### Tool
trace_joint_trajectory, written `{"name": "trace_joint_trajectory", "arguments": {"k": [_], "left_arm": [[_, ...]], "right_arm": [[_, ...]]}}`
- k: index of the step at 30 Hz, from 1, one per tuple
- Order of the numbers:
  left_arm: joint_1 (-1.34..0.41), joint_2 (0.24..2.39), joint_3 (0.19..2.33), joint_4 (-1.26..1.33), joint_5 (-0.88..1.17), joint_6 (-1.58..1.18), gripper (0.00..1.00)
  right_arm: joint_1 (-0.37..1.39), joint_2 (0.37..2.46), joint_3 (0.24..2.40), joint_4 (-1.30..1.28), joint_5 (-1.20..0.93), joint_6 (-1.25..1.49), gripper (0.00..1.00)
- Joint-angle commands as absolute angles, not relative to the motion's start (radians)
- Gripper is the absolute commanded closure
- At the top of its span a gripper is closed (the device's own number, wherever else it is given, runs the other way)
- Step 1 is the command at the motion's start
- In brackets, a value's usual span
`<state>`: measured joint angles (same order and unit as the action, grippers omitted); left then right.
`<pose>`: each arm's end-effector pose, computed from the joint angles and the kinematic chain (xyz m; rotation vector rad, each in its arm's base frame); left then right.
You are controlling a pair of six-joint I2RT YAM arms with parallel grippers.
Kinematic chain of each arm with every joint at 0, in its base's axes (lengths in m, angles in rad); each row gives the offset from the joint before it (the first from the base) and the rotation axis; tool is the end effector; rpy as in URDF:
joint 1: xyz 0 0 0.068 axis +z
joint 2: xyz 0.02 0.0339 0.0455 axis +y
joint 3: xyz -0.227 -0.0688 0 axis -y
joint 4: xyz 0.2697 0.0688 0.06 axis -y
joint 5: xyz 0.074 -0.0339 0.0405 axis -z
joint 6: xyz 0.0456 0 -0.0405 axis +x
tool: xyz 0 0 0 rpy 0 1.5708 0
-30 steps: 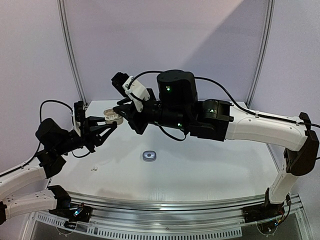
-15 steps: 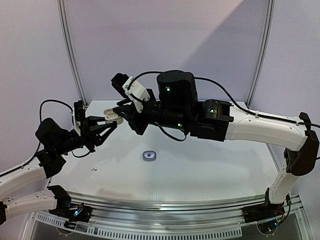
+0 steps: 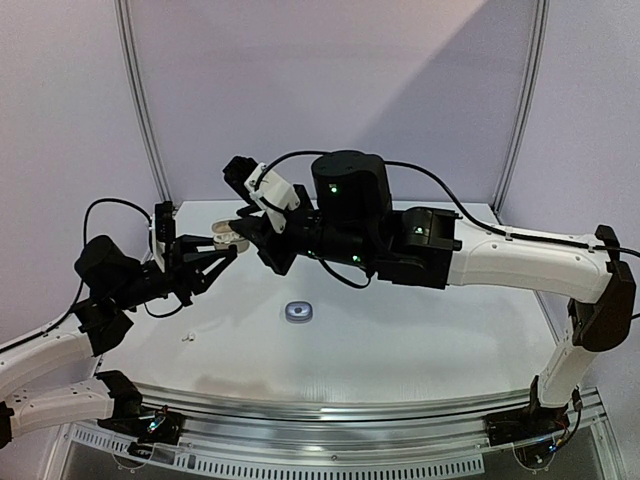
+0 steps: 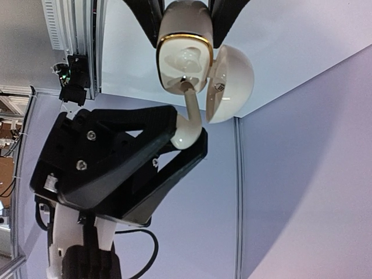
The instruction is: Insert the wireless bluetooth earbuds into the charging case
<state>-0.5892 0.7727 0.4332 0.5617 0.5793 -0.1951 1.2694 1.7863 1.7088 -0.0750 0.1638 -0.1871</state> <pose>0.1866 -0.1548 0.2634 0.7713 1.2469 -1.0352 0.1436 0.4368 0.3561 -1.0801 1.3976 0.6548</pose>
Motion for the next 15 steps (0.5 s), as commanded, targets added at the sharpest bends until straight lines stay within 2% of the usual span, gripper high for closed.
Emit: {"name": "trace_joint_trajectory", "arguments": {"k": [1, 15], "left_arm": [[-0.604, 0.762, 0.463, 0.618, 0.553, -0.182, 1.00], [-0.604, 0.762, 0.469, 0.623, 0.553, -0.160, 1.00]], "right_arm": [[1.271, 1.769, 1.691, -0.117, 0.168, -0.188, 1.00], [1.272, 1.792, 1.721, -0.159, 0.223, -0.210, 1.00]]}}
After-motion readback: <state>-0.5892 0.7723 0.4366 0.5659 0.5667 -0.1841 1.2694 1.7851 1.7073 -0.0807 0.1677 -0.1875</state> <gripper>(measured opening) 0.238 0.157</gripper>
